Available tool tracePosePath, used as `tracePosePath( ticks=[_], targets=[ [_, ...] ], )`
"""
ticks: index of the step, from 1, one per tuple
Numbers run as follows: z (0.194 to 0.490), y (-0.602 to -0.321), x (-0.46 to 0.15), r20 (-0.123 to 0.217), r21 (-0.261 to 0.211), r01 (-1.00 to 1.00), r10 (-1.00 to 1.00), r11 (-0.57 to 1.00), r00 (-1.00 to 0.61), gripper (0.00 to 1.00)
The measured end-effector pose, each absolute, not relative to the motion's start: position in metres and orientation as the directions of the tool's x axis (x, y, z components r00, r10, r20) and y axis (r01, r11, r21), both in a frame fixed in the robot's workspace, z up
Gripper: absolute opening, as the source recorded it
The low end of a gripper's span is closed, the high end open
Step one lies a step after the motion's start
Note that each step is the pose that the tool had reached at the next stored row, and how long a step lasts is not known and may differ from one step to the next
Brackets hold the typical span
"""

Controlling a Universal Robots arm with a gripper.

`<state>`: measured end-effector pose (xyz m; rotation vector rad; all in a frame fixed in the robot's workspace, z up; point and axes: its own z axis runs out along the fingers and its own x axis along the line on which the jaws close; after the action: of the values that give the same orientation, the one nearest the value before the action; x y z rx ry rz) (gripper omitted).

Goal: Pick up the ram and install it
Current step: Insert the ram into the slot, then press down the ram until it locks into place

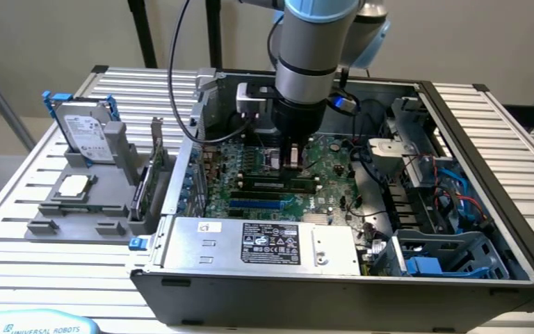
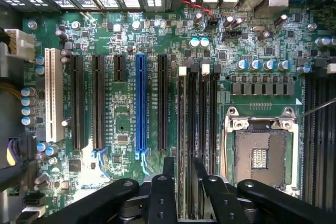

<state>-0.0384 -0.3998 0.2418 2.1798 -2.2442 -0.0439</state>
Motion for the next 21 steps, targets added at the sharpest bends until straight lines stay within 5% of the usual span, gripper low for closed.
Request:
tracePosePath(
  ticks=[4,9,21],
  targets=[
    [0.2455,-0.3998,-0.0416,-0.015,0.029,-0.999,-0.999,0.029,-0.029,0.28],
    [0.2457,-0.3998,-0.0445,-0.016,0.029,-0.999,-0.999,0.029,-0.029,0.11],
    [0.2458,-0.3998,-0.0446,-0.016,0.029,-0.999,-0.999,0.029,-0.029,0.11]
  ],
)
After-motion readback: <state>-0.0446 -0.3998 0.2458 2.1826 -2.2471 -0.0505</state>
